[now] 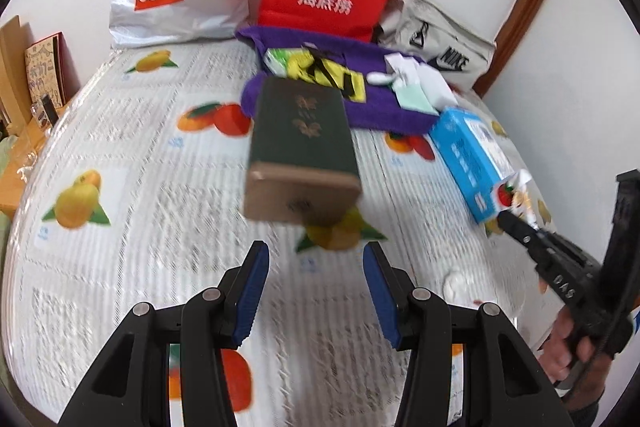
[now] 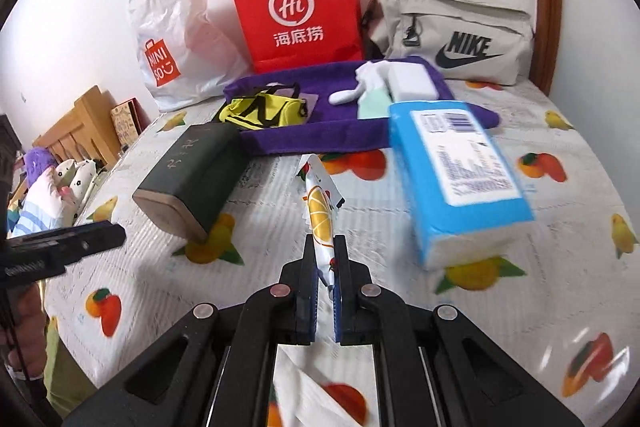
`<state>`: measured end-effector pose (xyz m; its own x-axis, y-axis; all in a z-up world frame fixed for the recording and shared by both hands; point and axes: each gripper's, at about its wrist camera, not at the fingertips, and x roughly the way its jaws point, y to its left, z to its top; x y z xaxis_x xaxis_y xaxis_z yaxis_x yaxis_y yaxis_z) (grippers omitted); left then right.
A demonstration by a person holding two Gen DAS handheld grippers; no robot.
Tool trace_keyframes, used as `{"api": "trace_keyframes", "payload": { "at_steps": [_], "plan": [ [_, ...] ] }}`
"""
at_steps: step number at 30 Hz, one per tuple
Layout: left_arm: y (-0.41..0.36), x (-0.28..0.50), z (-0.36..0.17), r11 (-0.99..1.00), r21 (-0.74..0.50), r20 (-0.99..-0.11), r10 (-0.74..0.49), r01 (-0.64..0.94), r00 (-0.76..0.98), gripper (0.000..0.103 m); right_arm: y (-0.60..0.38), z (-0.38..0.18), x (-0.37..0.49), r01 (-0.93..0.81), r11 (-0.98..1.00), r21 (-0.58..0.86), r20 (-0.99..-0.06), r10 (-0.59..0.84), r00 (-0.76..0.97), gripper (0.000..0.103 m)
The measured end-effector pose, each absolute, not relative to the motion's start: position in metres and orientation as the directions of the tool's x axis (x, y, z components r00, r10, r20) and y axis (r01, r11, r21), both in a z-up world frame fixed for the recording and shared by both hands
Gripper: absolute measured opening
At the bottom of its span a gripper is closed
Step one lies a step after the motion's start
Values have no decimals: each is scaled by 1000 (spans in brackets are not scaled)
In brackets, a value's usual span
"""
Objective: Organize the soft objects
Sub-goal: 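Grasp the crumpled white tissue with the left tool while the right tool lifts the packet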
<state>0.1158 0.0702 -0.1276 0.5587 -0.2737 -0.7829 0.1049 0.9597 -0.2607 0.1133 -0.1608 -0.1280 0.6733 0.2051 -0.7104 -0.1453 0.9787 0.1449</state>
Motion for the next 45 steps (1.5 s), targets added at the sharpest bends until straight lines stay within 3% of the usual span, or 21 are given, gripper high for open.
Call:
{"api": "trace_keyframes", "payload": {
  "at_steps": [17,28,29,31,33,36,45],
  "plan": [
    [-34,99,-158,930,-276,-825,-359,242,437,47,-247,-158,73,-83,991,102,-728,131,673,6],
    [-89,106,-174,936,-158,-861,-286,314,420,47,-263,-186,69,-90,988,125,-754,154,639,7],
    [-91,105,-174,939,-134,-862,-268,317,431,45,-263,-187,69,-91,988,128,-753,157,639,7],
    [-97,104,-176,946,-58,-860,-209,318,465,27,-263,-189,68,-93,986,135,-750,163,642,8],
    [-95,102,-175,946,-22,-857,-185,324,482,23,-263,-190,68,-91,986,137,-747,164,644,8],
    [-80,105,-174,947,-84,-855,-228,310,467,22,-260,-190,68,-91,987,129,-747,157,646,9],
    [-19,105,-168,984,-95,-850,-159,151,501,22,-256,-188,66,-84,988,128,-753,152,640,9]
  ]
}}
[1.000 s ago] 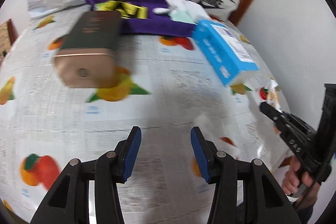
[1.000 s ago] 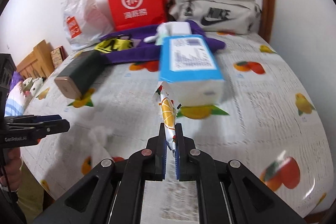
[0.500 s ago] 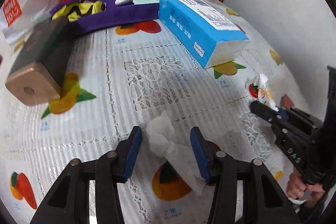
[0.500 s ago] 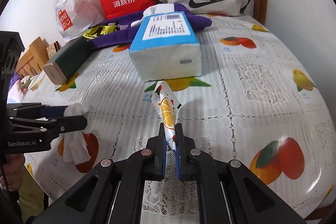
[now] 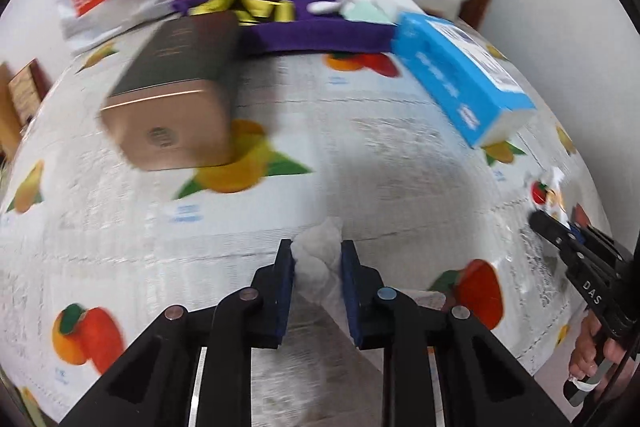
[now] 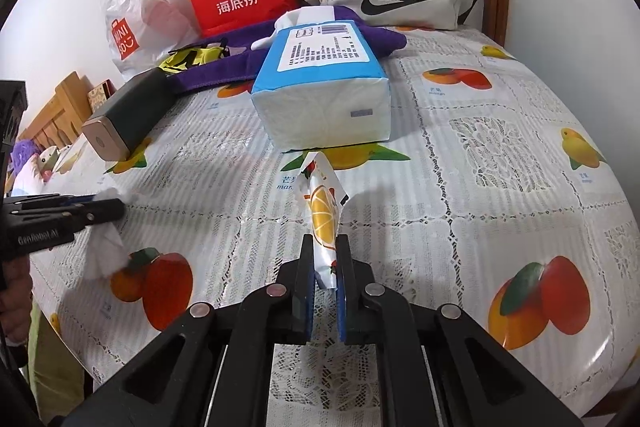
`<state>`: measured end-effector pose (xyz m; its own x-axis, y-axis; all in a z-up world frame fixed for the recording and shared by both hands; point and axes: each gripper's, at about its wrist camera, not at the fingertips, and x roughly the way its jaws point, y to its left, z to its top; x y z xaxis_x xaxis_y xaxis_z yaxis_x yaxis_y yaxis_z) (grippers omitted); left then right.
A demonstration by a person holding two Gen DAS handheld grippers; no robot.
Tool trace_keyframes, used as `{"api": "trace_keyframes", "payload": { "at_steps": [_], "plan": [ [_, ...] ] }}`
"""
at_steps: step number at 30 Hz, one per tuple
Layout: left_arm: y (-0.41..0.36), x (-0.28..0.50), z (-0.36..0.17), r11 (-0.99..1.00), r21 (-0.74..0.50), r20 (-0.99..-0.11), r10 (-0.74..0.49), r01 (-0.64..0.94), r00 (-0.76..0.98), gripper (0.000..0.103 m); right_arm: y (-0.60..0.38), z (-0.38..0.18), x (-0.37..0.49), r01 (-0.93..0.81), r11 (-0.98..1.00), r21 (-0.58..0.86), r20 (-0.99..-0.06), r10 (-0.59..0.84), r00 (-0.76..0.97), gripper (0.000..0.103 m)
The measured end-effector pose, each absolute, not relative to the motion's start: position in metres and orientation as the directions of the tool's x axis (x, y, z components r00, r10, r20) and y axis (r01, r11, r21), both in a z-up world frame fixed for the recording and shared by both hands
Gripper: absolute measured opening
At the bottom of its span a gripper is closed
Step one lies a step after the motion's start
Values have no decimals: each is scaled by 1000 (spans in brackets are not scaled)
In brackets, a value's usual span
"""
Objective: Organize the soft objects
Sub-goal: 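Grasp the crumpled white tissue with the left tool while the right tool lifts the packet, then carry the tissue with the left tool while the right tool carries the packet to the towel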
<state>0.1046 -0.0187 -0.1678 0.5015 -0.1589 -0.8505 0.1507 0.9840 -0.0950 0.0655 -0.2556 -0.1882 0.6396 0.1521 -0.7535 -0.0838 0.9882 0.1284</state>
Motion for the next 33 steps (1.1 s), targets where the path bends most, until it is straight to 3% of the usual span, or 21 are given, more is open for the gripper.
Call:
{"api": "trace_keyframes", "payload": {
  "at_steps": [10,33],
  "plan": [
    [32,96,-148,988,-146,-820,-145,44,553,22,-248,-166,60,-95,987,128,-745,159,647,9],
    [55,121,-45,972,-235,-689,-187,28,700,22,-240,-57,104,-137,986,92,-633,164,756,9]
  ]
}}
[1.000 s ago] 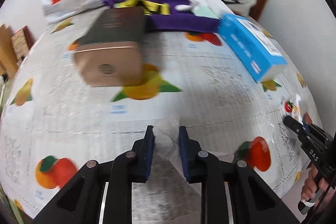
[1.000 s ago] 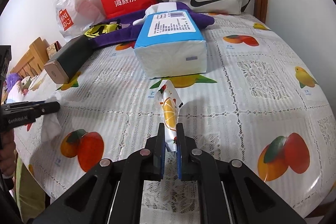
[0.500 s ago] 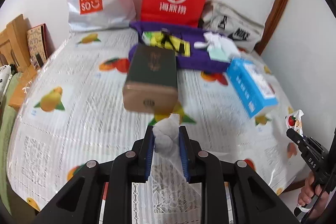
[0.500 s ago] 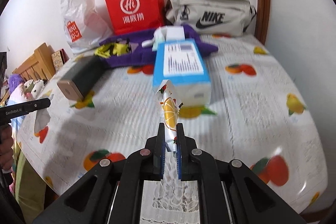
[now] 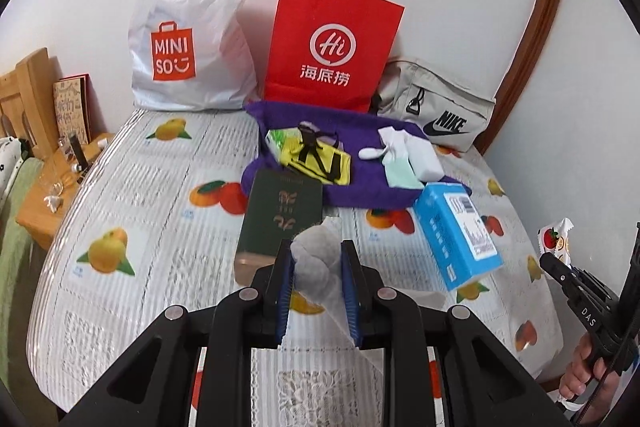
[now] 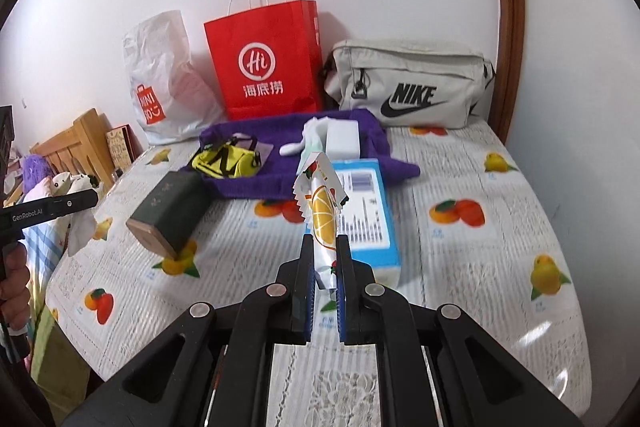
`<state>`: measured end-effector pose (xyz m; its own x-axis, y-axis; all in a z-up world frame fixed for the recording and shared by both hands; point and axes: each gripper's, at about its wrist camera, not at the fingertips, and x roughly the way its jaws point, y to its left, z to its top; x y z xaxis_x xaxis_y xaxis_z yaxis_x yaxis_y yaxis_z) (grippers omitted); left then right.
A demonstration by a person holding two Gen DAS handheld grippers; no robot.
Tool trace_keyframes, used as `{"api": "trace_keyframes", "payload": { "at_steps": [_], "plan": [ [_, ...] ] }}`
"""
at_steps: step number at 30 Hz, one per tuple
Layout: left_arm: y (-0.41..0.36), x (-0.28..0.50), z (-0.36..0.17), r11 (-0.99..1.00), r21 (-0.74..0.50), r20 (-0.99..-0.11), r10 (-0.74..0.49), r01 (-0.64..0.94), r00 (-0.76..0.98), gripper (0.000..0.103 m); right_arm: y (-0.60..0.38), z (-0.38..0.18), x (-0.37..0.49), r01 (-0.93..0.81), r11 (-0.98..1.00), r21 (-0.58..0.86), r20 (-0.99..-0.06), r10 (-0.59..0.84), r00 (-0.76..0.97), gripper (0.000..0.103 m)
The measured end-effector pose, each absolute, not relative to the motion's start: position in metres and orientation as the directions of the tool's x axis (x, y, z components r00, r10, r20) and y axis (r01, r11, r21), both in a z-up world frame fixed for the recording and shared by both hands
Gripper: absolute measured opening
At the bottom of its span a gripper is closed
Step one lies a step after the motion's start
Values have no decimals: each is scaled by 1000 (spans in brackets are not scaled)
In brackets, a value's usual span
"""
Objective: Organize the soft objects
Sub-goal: 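Carry the tissue with the left tool while the right tool carries the packet to the towel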
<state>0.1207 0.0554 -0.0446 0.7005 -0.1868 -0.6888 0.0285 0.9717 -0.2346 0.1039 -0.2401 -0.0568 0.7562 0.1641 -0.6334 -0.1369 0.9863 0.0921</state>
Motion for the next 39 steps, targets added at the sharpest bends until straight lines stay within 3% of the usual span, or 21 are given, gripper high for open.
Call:
{"api": "trace_keyframes", "payload": {
  "at_steps": [39],
  "plan": [
    [26,270,-61,975,-220,-733,-190,36,653,22,-197,-74,283,-283,948,147,-680,305,667,10]
  ]
}}
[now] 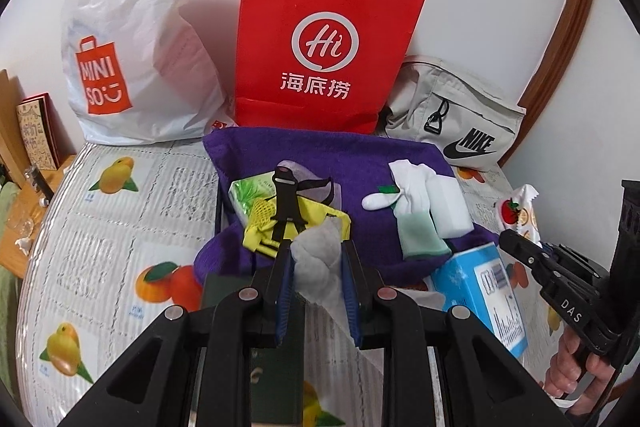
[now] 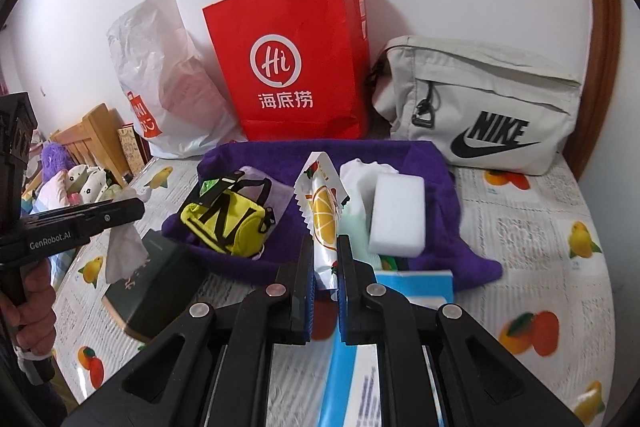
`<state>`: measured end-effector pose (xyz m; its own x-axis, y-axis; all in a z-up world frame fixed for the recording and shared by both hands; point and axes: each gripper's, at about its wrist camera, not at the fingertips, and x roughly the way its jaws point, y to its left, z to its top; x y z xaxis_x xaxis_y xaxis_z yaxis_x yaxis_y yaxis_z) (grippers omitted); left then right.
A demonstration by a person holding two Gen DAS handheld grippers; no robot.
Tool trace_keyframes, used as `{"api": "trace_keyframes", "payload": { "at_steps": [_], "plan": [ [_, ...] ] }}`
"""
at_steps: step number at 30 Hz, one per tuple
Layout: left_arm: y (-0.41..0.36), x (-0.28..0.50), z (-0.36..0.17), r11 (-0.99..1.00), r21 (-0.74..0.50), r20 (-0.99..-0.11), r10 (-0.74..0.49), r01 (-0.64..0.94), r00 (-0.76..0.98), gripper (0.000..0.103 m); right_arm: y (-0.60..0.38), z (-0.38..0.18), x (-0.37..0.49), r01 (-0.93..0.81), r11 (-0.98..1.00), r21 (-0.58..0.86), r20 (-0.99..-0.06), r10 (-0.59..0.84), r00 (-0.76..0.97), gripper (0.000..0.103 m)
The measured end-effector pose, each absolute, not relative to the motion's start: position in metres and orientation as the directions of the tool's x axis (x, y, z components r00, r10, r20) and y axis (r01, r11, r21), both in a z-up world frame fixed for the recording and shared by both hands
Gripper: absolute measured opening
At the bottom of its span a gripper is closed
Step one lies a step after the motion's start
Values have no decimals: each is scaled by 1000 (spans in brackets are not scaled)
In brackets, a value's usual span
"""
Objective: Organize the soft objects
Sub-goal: 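Carry the tissue with the left tool while the right tool carries the packet to the towel, then lower and open the left tool on the towel while the right tool releases the packet there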
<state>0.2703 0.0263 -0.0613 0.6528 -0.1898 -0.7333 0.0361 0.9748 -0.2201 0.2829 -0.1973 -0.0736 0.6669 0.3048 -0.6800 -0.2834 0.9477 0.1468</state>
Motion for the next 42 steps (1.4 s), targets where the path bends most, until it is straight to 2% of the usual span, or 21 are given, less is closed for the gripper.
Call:
{"api": "trace_keyframes", "payload": {
  "at_steps": [16,25,42],
  "plan": [
    [13,337,-61,984,-172,-737,-161,48,656,22,-185,-91,343,-299,941,157,-711,318,627,11],
    [10,374,-71,982,-185,-749,-165,37,642,22,-171,-93,379,-329,932,149,-734,328,595,11],
    [14,393,-105,980,-194,-791,-182,42,585,23,-159,-151,404,-358,914,192,-851,336,402,14]
  ]
}}
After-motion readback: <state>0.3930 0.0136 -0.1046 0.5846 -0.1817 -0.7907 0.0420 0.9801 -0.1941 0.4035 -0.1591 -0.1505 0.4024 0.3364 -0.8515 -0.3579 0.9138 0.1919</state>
